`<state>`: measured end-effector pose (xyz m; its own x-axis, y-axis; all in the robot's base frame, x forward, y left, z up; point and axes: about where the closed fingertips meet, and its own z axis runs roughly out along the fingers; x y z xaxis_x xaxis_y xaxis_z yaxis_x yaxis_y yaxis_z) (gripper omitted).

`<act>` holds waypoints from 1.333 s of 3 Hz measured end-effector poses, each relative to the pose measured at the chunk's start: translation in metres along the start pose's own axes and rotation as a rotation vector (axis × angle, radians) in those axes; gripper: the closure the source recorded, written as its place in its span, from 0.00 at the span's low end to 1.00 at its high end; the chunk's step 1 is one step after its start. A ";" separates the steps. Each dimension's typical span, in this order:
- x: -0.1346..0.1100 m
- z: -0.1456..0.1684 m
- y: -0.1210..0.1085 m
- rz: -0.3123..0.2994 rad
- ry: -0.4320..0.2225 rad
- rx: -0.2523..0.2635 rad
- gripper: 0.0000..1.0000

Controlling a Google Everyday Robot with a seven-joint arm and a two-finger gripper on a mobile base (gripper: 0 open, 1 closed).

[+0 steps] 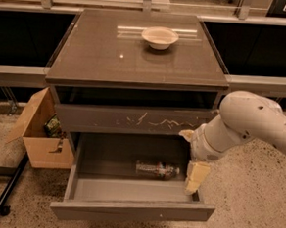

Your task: Pick water bottle from middle drawer and place on counter

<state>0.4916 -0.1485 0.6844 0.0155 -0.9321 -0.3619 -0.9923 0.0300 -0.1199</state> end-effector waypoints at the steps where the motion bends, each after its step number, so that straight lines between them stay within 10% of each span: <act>1: 0.003 0.043 0.004 0.007 -0.054 -0.040 0.00; 4: 0.038 0.142 -0.025 0.067 -0.118 -0.094 0.00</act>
Offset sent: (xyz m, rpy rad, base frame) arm 0.0104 0.0186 -0.1092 0.2387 0.1379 0.0283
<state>0.5345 -0.1338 0.5425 -0.0421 -0.8802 -0.4727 -0.9987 0.0514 -0.0067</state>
